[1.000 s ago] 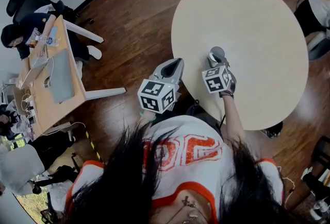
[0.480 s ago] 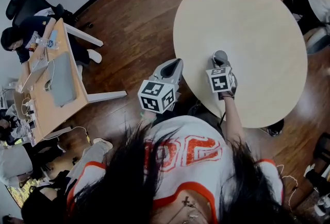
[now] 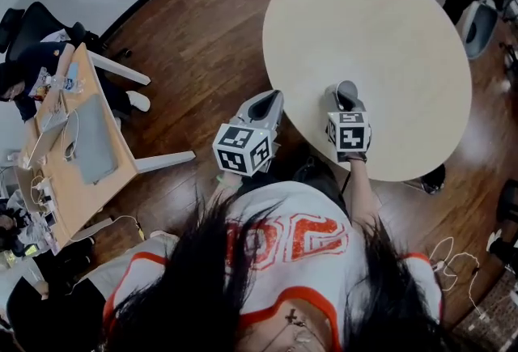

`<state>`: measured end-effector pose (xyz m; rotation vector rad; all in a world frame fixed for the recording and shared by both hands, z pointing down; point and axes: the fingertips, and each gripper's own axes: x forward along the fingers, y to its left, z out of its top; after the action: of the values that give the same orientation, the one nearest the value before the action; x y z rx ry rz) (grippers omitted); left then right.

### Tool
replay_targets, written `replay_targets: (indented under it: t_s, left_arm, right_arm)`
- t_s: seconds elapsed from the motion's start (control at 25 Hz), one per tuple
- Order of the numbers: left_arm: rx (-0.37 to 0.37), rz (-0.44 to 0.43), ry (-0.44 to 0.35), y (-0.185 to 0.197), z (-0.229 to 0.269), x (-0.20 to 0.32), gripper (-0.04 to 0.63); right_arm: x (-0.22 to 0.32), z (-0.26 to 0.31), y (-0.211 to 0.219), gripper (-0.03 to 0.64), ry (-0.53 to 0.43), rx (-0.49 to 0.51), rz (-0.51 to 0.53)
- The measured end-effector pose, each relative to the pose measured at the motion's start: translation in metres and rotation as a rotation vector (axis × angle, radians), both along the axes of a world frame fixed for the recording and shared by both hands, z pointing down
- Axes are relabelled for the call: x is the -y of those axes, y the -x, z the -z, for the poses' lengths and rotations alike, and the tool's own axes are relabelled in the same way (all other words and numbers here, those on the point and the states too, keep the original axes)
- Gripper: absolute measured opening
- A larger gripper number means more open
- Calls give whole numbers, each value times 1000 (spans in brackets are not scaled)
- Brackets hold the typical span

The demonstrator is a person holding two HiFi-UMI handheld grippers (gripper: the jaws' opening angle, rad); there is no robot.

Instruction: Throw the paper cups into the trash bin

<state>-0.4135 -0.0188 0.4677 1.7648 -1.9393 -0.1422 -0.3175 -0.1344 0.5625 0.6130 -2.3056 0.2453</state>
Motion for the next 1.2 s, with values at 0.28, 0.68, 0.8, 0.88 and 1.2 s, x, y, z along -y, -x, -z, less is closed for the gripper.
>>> replay_targets:
  t_s: [0.28, 0.68, 0.8, 0.88, 1.2]
  left_arm:
    - [-10, -144, 1, -26, -7, -11, 0]
    - [-46, -338, 4, -78, -12, -20, 0]
    - [-41, -366, -4, -88, -10, -15, 0]
    - [-34, -380, -6, -94, -8, -13, 0]
    - [-34, -442, -18, -129, -3, 2, 0]
  right_arm:
    - [-33, 14, -37, 31, 1, 64, -149]
    - [-85, 18, -91, 31, -8, 37, -282]
    - [-86, 22, -103, 31, -12, 49, -319]
    - [-83, 24, -112, 31, -11, 66, -346]
    - [-76, 37, -148, 31, -38, 115, -427]
